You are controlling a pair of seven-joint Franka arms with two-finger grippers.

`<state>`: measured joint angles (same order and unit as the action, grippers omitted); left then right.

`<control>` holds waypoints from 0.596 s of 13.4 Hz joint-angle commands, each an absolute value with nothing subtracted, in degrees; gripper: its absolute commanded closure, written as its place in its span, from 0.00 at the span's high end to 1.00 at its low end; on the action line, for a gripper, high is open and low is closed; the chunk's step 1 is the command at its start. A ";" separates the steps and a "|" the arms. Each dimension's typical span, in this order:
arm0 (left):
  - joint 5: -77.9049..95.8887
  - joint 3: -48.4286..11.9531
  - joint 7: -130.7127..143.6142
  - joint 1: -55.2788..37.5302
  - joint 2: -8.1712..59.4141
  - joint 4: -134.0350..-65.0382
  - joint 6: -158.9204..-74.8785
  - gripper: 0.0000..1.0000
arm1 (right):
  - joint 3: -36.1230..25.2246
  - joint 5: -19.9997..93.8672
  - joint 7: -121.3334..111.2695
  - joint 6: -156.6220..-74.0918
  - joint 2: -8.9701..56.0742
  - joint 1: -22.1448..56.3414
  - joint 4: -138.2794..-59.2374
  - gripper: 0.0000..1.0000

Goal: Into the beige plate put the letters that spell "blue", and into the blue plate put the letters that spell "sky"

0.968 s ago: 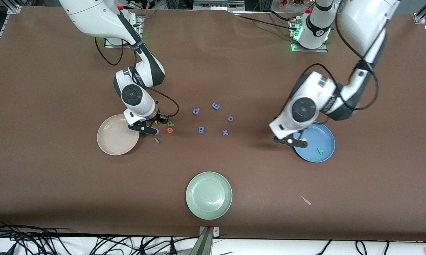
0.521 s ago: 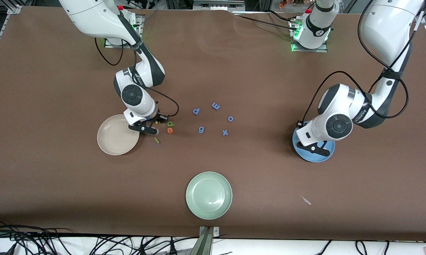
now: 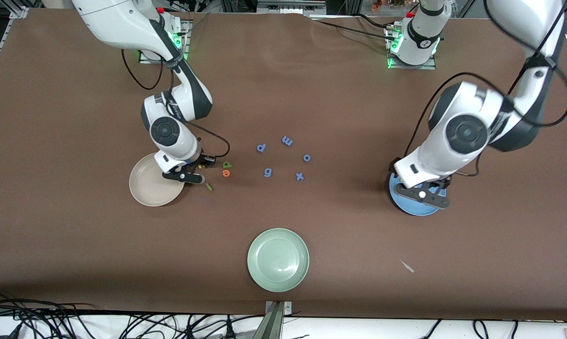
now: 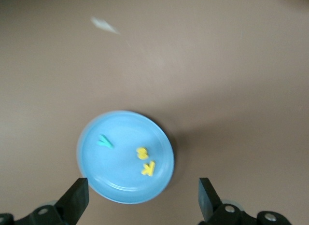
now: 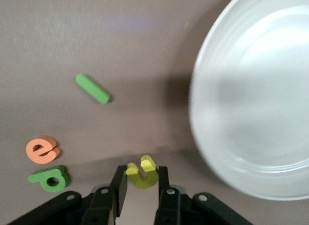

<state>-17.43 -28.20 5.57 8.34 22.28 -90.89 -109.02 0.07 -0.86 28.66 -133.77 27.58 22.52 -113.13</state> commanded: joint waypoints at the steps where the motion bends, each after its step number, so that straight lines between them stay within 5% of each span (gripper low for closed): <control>1: -18.11 -28.04 5.10 8.70 19.51 -82.75 -100.77 1.00 | -1.92 -1.41 21.56 -130.25 25.84 22.15 -111.71 0.28; 5: -12.78 -26.03 5.19 8.79 18.47 -73.21 -91.67 1.00 | -6.33 -1.32 10.73 -130.34 25.93 21.89 -112.15 0.29; 8: -4.67 -14.98 5.44 3.89 12.68 -77.58 -91.76 1.00 | -6.33 -0.70 11.42 -130.34 26.10 21.88 -112.15 0.50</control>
<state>-8.04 -20.86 5.45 7.25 16.56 -74.41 -92.41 -6.46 -0.85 11.93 -130.88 26.47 21.67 -111.80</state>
